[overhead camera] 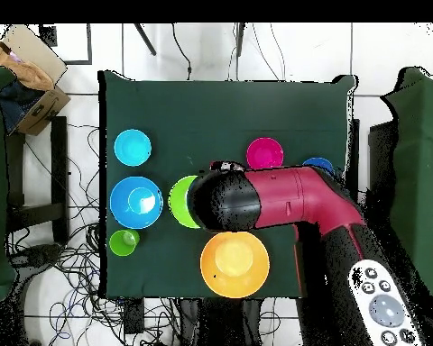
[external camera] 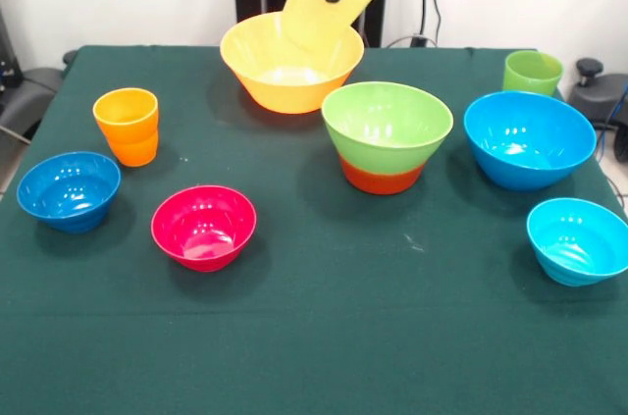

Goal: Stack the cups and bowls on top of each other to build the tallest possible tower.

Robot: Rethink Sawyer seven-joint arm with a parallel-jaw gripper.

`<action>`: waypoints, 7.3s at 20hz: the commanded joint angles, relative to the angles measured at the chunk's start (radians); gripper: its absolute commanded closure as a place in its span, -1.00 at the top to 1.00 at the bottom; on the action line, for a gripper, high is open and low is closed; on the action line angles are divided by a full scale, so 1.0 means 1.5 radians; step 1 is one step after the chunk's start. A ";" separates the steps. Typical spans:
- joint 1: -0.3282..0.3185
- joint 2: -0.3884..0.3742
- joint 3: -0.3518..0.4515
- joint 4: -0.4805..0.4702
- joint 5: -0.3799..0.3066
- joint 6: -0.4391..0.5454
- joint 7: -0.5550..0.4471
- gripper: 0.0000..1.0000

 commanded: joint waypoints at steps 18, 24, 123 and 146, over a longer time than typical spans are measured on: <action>-0.026 0.018 -0.021 0.190 0.121 -0.052 0.135 -1.00; -0.077 0.026 0.026 0.236 0.200 -0.065 0.086 -1.00; -0.139 0.334 -0.005 0.137 -0.414 -0.395 0.061 -1.00; 0.024 0.262 -0.134 0.145 -0.259 -0.330 0.122 -1.00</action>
